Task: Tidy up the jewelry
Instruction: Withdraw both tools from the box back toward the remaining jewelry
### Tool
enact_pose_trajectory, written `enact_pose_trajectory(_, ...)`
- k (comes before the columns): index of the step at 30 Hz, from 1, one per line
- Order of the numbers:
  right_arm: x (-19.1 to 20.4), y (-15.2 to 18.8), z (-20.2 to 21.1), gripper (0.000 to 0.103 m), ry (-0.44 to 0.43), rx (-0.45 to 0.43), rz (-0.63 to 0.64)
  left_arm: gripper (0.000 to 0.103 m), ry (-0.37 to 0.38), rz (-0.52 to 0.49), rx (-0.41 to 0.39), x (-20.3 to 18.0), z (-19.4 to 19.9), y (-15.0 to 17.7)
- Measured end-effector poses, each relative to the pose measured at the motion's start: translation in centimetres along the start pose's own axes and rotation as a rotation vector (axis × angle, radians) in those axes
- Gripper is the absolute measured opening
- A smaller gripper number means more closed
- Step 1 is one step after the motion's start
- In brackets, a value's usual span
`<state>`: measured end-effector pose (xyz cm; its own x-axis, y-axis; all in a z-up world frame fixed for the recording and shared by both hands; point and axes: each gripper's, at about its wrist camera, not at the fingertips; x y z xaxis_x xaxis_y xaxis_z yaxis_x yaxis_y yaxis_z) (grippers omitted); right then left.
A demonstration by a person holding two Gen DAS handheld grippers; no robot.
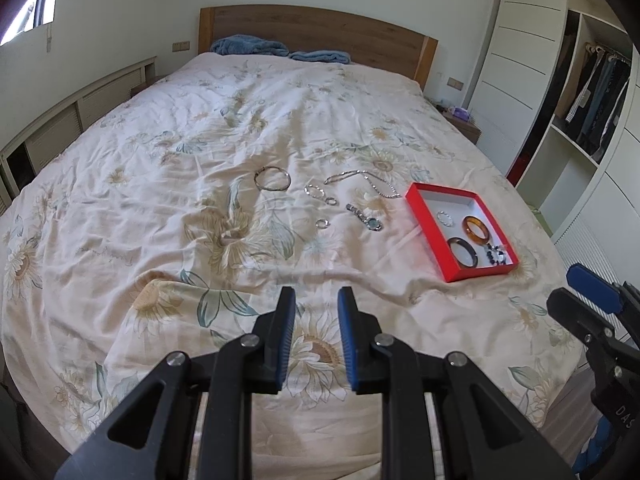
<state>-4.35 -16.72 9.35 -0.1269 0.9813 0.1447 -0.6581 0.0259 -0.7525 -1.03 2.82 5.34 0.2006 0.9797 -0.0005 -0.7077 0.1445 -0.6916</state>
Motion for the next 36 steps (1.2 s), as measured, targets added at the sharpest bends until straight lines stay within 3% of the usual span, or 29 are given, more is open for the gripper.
enact_pose_trajectory(15, -0.2, 0.4, -5.3, 0.047, 0.08, 0.102, 0.026, 0.021, 0.011, 0.02, 0.091, 1.0, -5.1, 0.5)
enact_pose_trajectory(36, -0.7, 1.5, -12.0, 0.047, 0.057, 0.252, 0.035, 0.021, 0.024, 0.044, 0.214, 2.2, -11.3, 1.6)
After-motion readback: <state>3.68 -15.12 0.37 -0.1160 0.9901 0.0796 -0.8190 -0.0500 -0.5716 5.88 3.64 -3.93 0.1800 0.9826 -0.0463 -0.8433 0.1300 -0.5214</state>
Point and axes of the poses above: each gripper's, at about its wrist camera, not at the fingertips, and z roughly against the way its jaws point, x to its left, y to its underside, and after that the axes turned 13 degrees about -z, right-handed
